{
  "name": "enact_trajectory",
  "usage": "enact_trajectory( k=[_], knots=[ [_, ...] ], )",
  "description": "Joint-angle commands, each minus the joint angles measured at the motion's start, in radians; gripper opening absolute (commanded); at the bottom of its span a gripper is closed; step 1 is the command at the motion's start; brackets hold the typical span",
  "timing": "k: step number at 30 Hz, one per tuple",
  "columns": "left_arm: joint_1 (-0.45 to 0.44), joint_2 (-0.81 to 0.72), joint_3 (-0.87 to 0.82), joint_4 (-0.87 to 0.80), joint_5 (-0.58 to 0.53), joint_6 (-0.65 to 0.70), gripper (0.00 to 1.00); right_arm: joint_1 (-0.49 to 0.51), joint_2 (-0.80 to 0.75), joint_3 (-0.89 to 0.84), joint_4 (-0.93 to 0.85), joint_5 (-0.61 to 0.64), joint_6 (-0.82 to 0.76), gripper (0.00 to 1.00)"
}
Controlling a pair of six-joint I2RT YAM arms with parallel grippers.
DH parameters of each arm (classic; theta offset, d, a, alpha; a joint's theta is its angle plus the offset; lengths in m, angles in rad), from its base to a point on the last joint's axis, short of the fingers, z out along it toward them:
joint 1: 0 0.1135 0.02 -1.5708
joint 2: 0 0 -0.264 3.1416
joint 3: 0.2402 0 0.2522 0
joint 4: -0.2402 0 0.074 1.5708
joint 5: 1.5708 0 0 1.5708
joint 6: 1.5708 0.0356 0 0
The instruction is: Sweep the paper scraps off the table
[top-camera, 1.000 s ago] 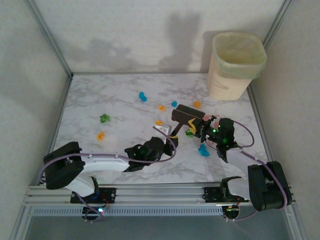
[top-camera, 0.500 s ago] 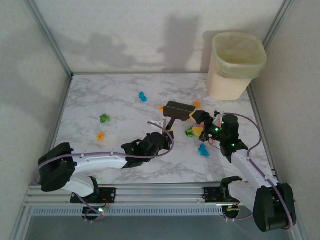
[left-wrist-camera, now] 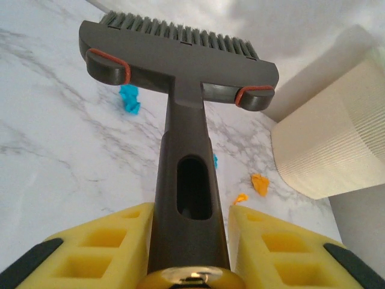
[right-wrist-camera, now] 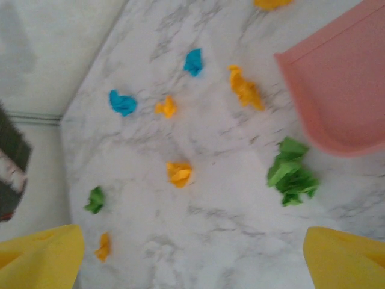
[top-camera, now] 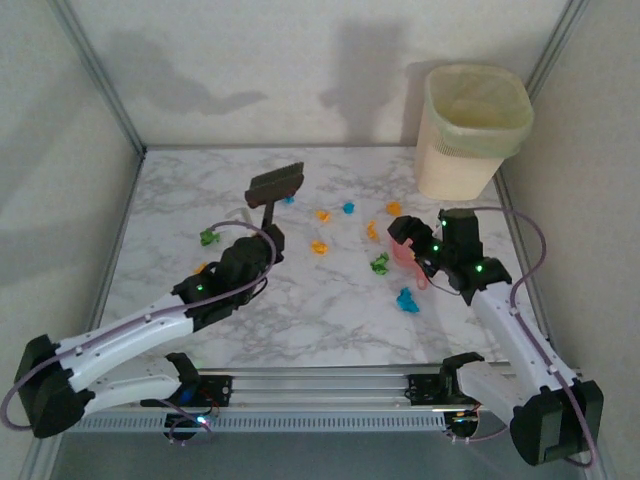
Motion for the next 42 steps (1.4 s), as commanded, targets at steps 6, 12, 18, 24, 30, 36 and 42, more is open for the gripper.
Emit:
enact_trajectory(
  k=[6, 12, 18, 24, 30, 36, 42],
  knots=[
    [0.011, -0.187, -0.12, -0.045, -0.083, -0.01, 0.0, 0.078, 0.213, 0.243, -0.463, 0.2, -0.305, 0.88],
    [0.017, -0.306, -0.167, -0.047, -0.083, -0.028, 0.0, 0.124, 0.241, 0.258, -0.549, 0.384, -0.327, 0.89],
    [0.016, -0.406, -0.2, -0.075, -0.125, -0.069, 0.0, 0.105, 0.301, 0.231, -0.565, 0.466, -0.359, 0.93],
    [0.017, -0.425, -0.21, -0.089, -0.138, -0.091, 0.0, 0.063, 0.428, 0.222, -0.553, 0.43, -0.393, 0.86],
    [0.016, -0.399, -0.211, -0.082, -0.144, -0.094, 0.0, 0.055, 0.498, 0.215, -0.509, 0.408, -0.419, 0.82],
    [0.016, -0.373, -0.213, -0.076, -0.144, -0.093, 0.0, 0.055, 0.576, 0.219, -0.487, 0.414, -0.414, 0.74],
    [0.016, -0.376, -0.211, -0.081, -0.157, -0.095, 0.0, 0.055, 0.592, 0.187, -0.462, 0.43, -0.411, 0.72]
  ],
)
